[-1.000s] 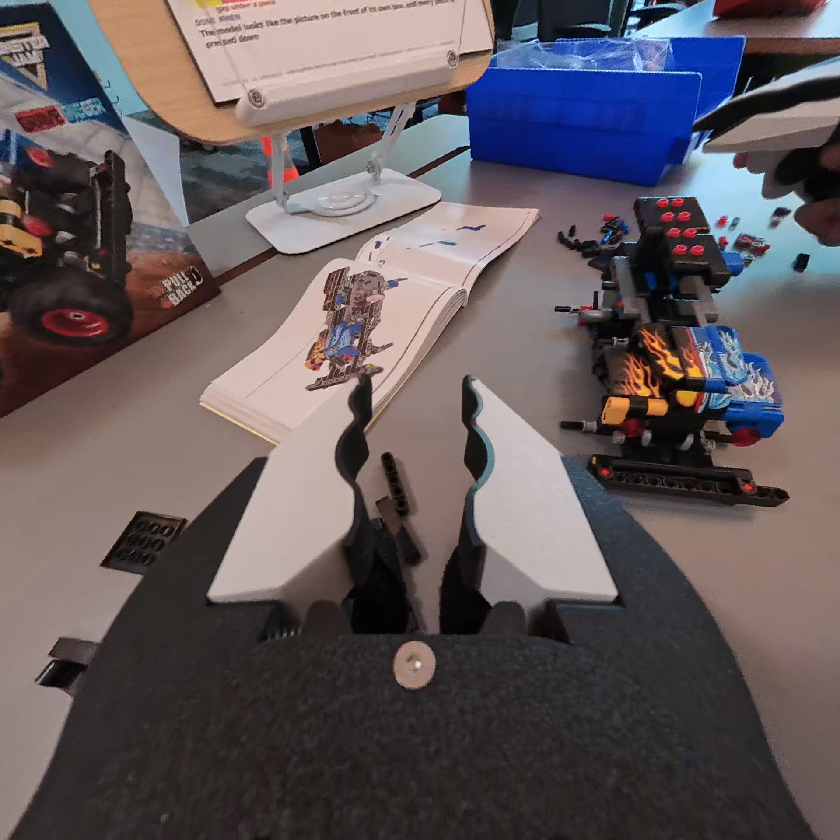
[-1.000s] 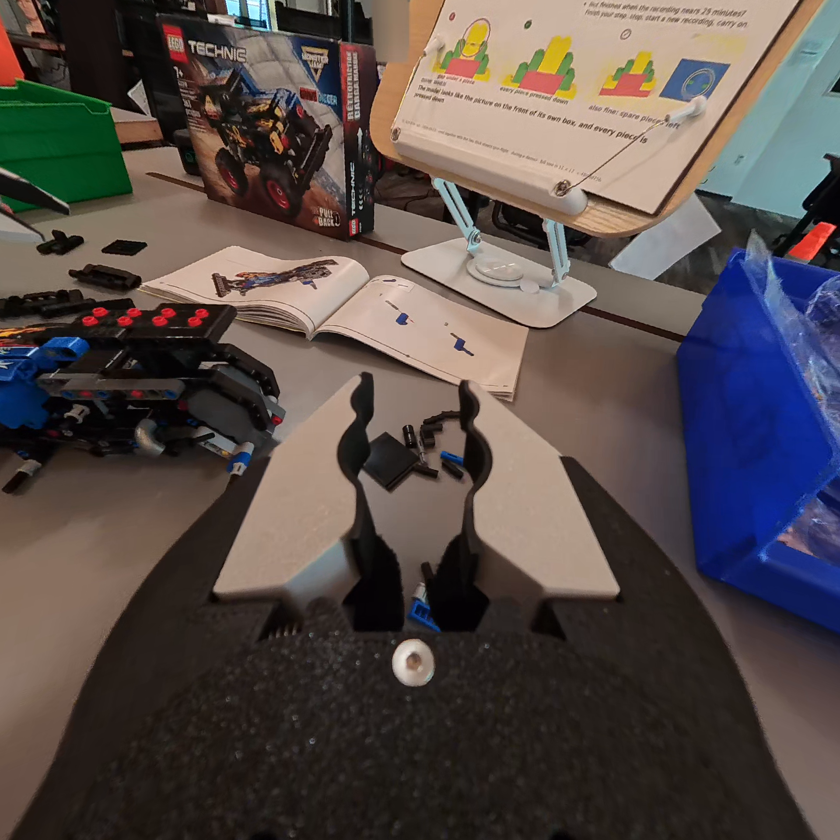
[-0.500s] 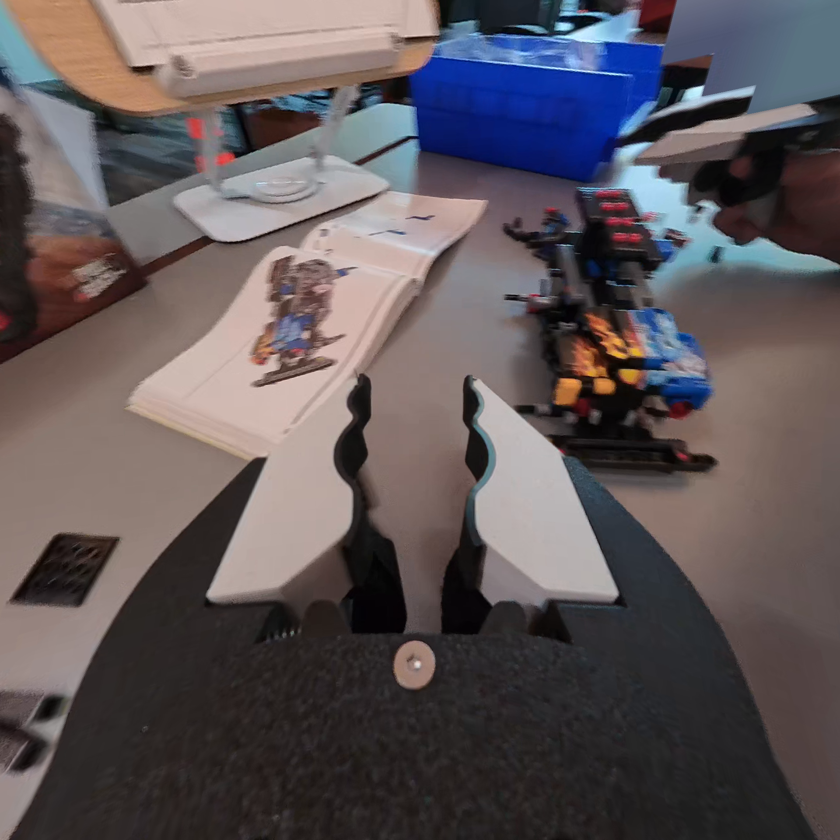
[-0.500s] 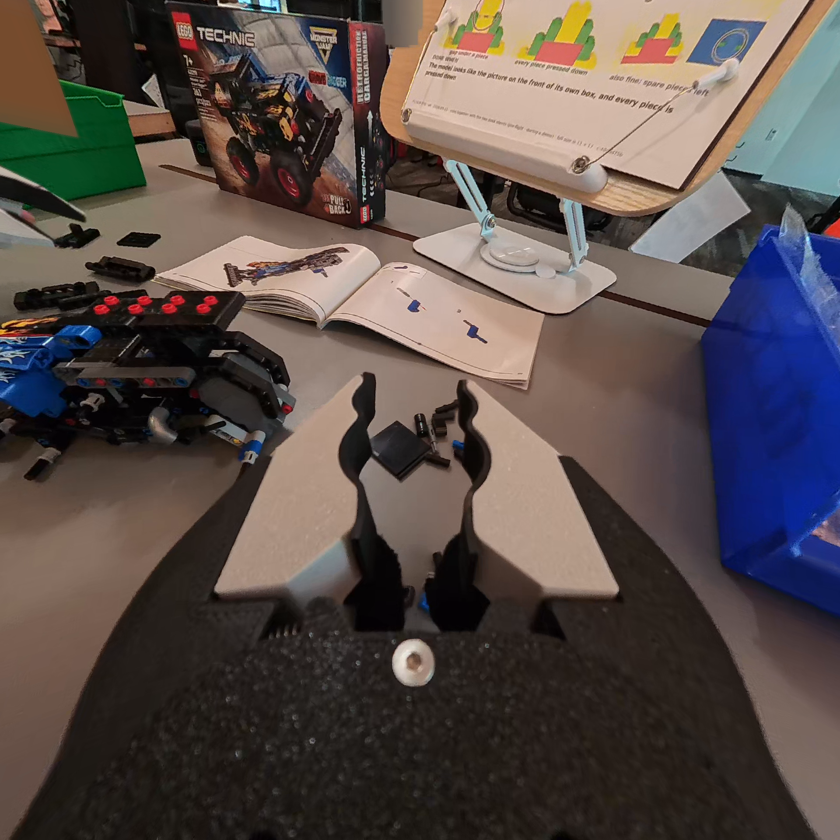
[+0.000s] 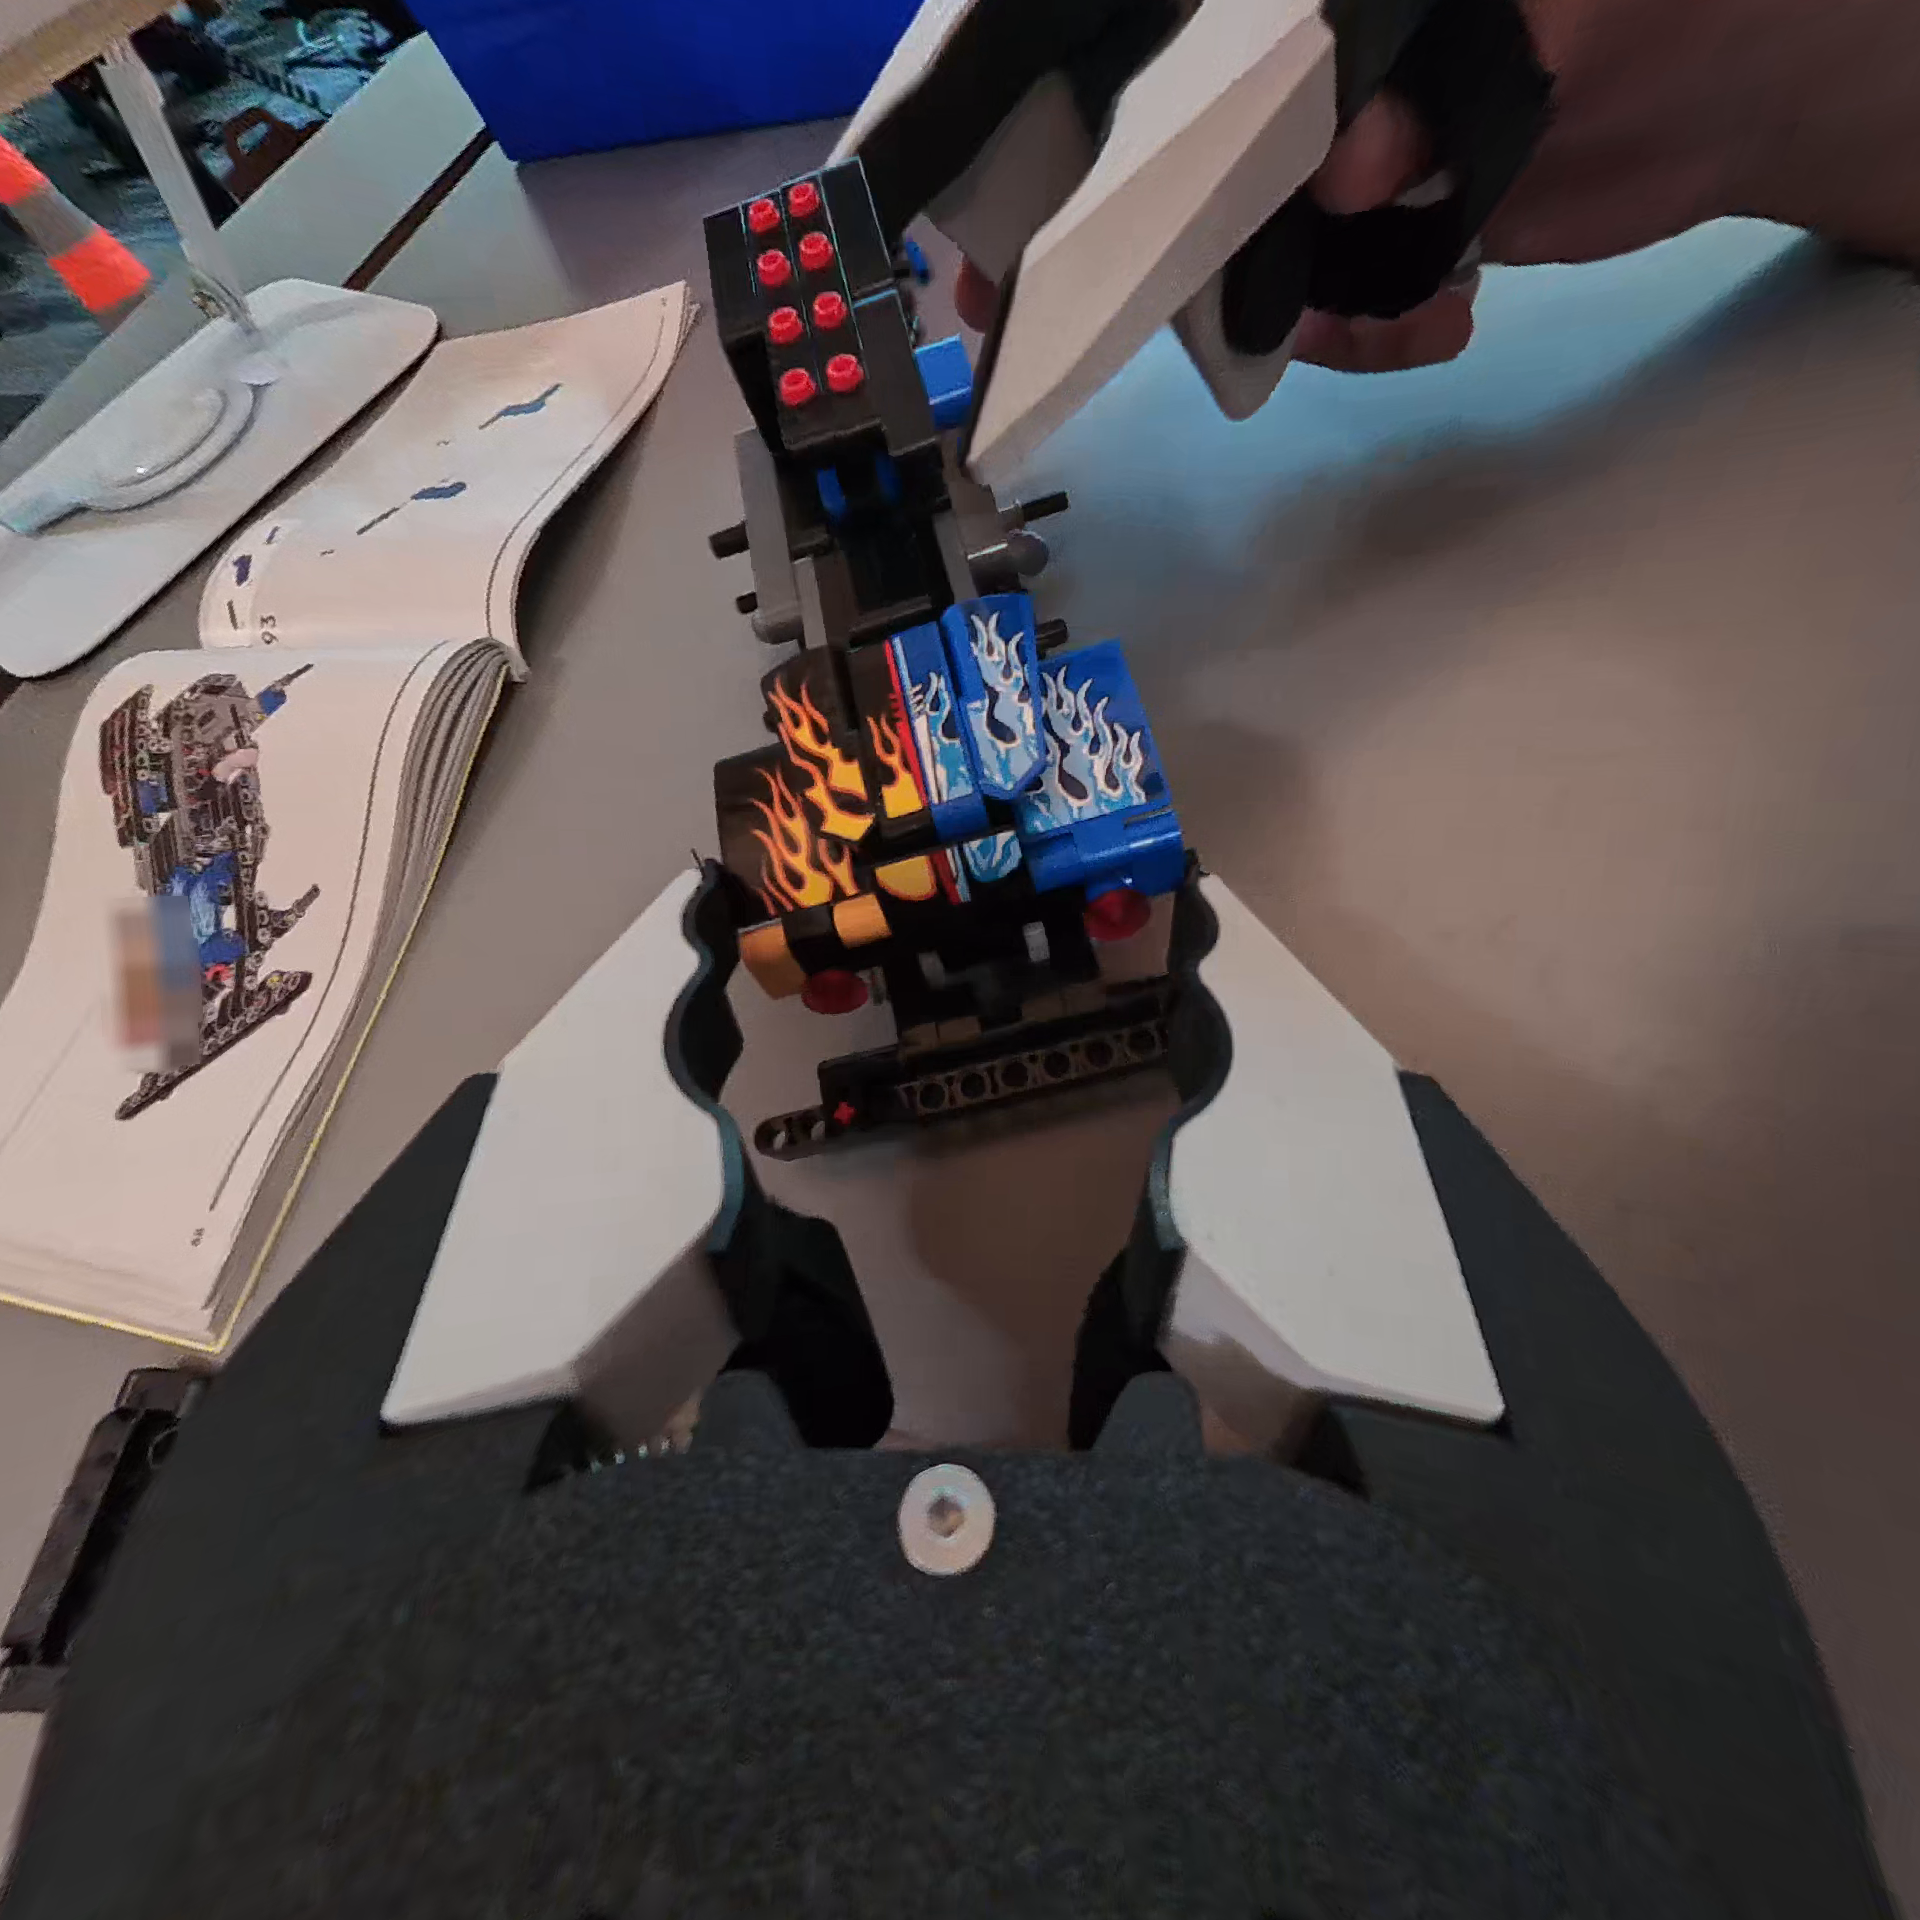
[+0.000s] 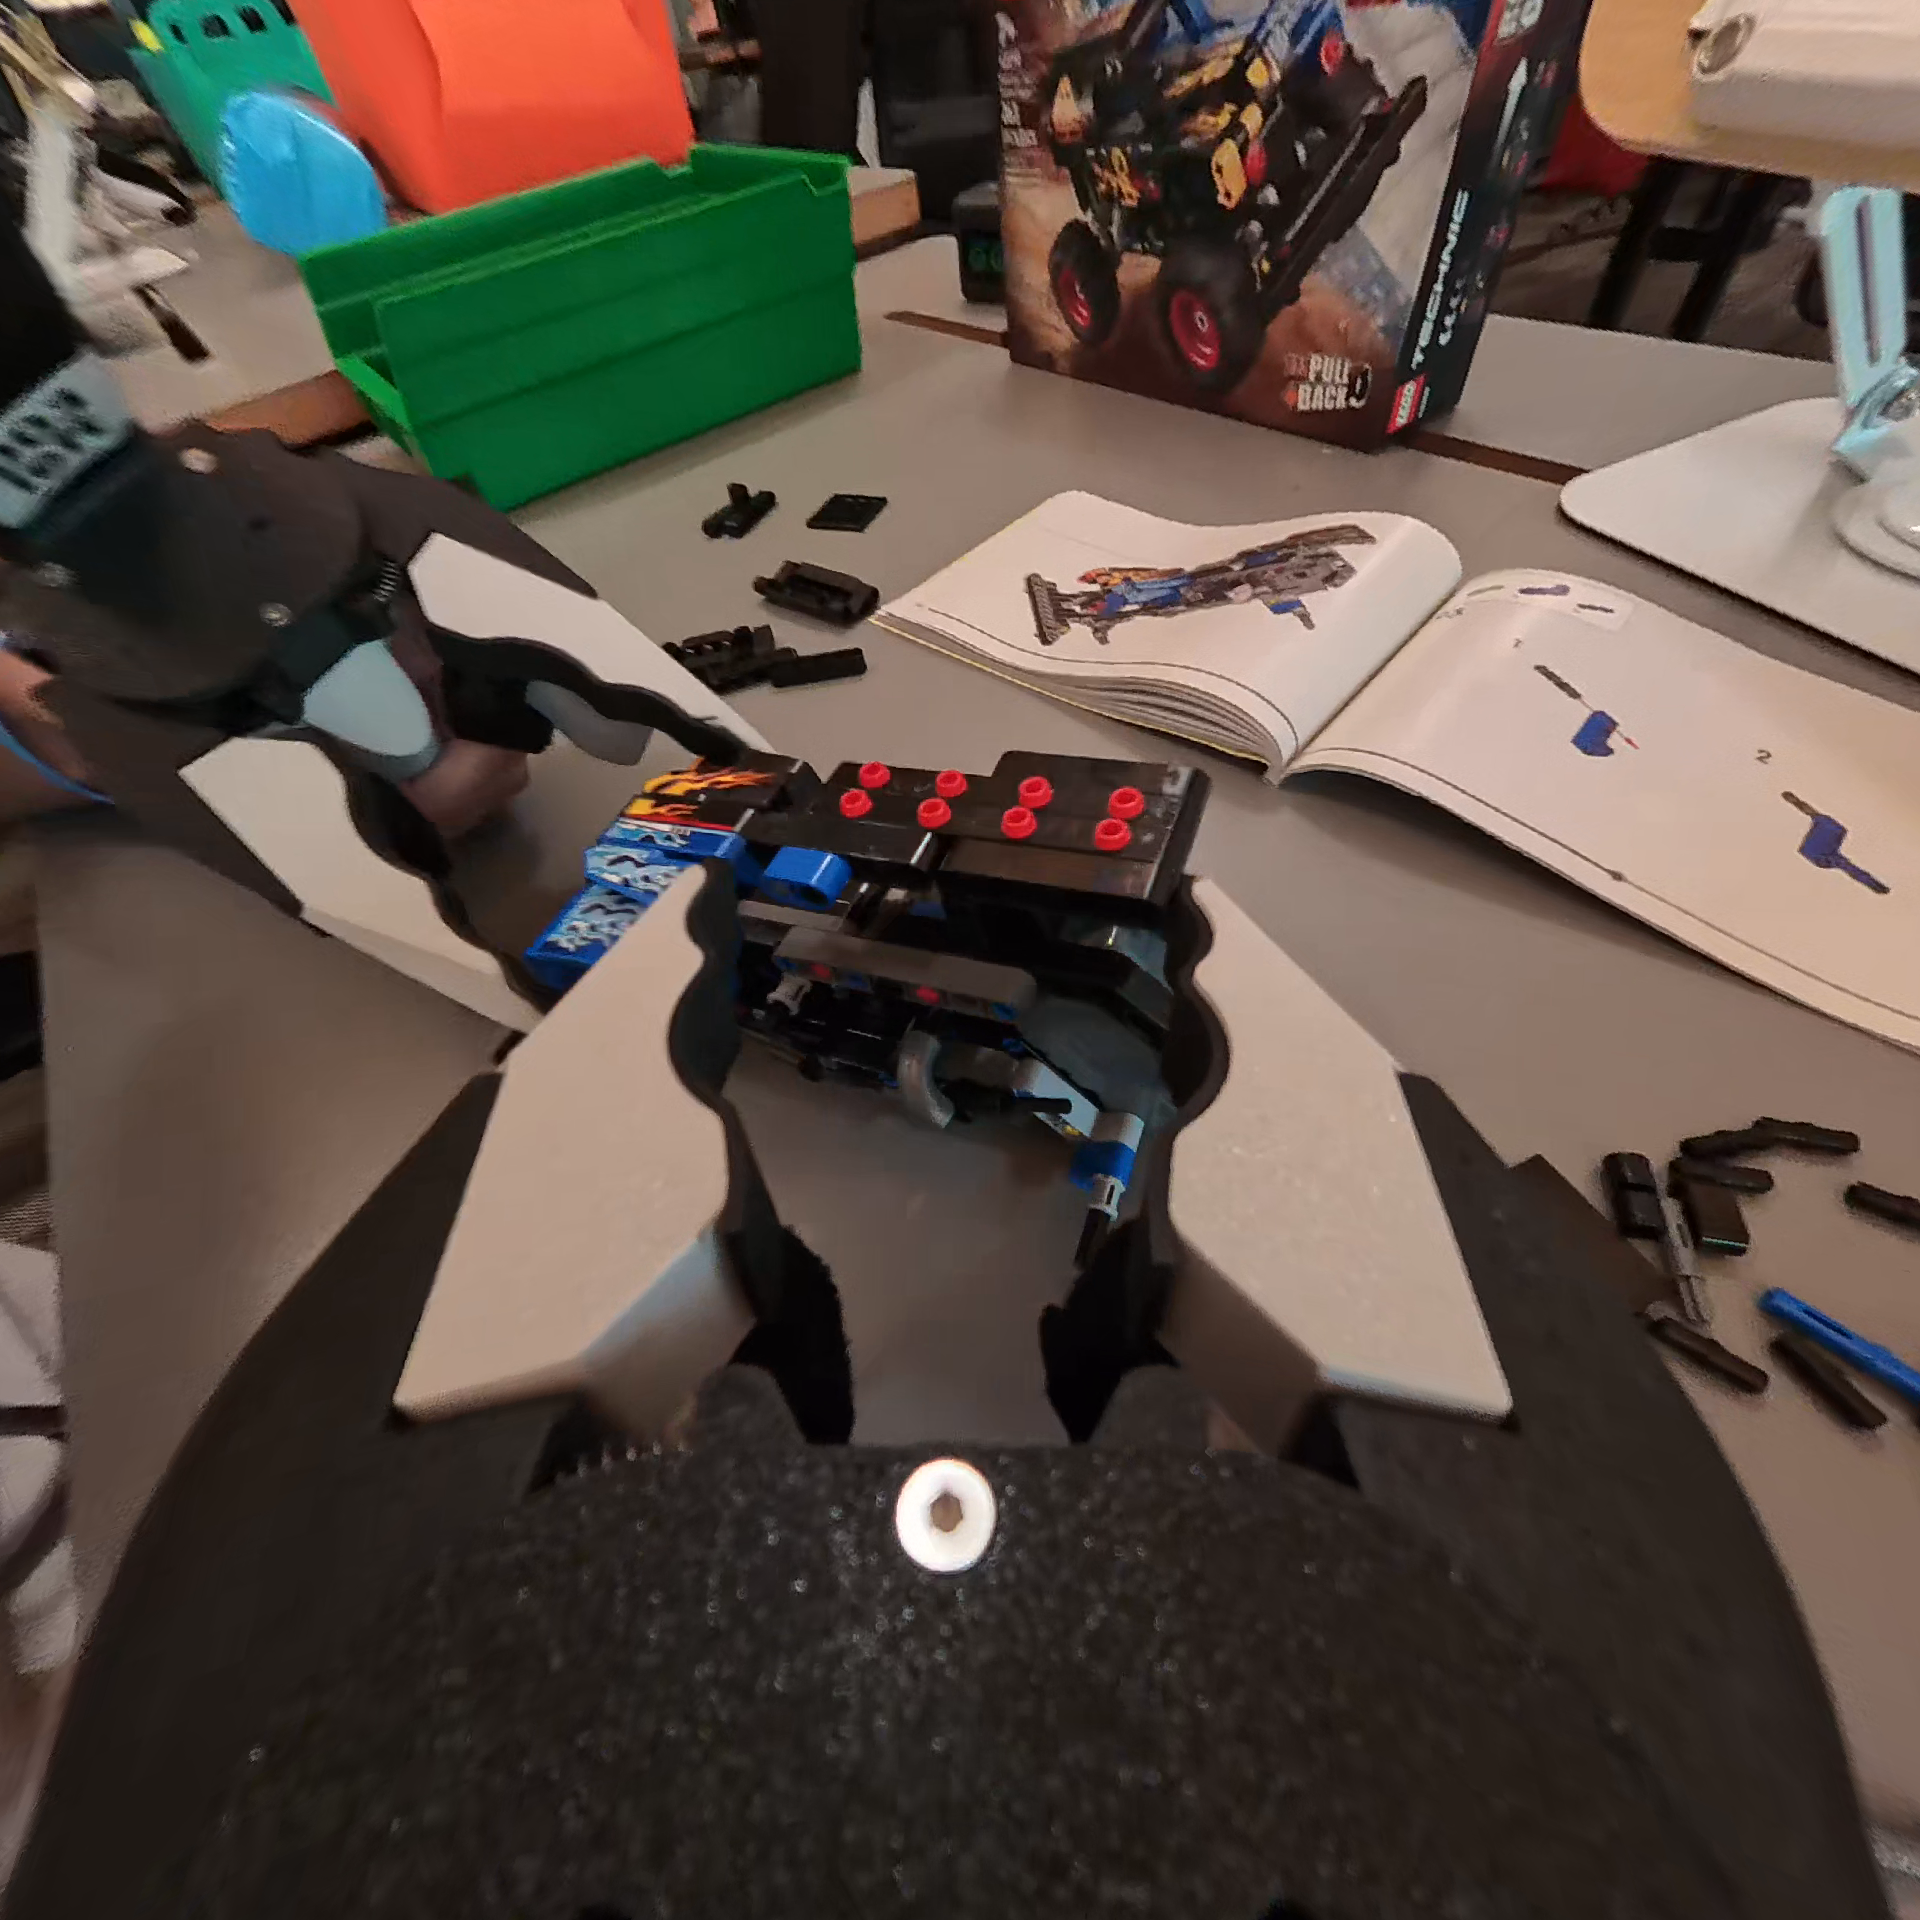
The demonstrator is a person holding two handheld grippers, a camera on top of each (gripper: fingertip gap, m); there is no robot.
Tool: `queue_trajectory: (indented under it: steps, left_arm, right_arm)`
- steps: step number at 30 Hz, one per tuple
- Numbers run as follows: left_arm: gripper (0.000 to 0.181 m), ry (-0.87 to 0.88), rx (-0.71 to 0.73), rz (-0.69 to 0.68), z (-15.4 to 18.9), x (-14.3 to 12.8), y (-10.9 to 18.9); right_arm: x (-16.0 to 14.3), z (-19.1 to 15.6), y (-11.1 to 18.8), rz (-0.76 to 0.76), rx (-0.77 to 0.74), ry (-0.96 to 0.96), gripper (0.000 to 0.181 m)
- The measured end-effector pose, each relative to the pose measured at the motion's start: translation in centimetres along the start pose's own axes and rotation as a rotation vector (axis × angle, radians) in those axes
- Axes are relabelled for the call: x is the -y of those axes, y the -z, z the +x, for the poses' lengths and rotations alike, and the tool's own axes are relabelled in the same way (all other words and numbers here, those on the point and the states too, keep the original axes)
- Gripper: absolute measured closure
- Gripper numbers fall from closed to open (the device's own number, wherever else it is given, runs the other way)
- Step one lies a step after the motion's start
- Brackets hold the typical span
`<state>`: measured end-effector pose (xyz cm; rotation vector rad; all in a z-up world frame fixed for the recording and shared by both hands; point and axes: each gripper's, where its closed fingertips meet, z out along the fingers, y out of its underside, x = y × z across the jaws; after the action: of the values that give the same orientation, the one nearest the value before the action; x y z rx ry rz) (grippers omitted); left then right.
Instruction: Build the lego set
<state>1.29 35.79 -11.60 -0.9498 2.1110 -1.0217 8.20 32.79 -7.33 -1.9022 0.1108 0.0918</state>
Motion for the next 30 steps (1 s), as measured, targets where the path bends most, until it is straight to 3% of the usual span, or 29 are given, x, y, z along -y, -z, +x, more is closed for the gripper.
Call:
queue_trajectory:
  steps: [4, 10, 21, 25, 30]
  left_arm:
    - [0.1, 0.015, 0.025, -0.02, -0.7, 0.0, -0.3]
    - [0.101, 0.053, 0.01, -0.02, -2.6, -0.3, -0.4]
    - [0.1, 0.021, 0.009, -0.043, -4.7, -0.8, -0.7]
    - [0.101, 0.03, 0.03, -0.043, -4.8, -0.9, -0.5]
    - [0.106, 0.139, 0.091, 0.017, -4.9, -0.8, 3.1]
  right_arm:
    - [-0.1, 1.0, -0.8, -0.027, -0.118, 0.056, 0.104]
    - [1.8, 1.1, -2.1, -0.025, -0.176, 0.136, 0.111]
    - [1.1, 2.7, -4.3, -0.066, -0.147, 0.038, 0.106]
    - [1.3, 3.1, -3.1, -0.03, -0.117, -0.013, 0.099]
    - [2.6, 5.3, 2.3, 0.075, -0.071, -0.093, 0.097]
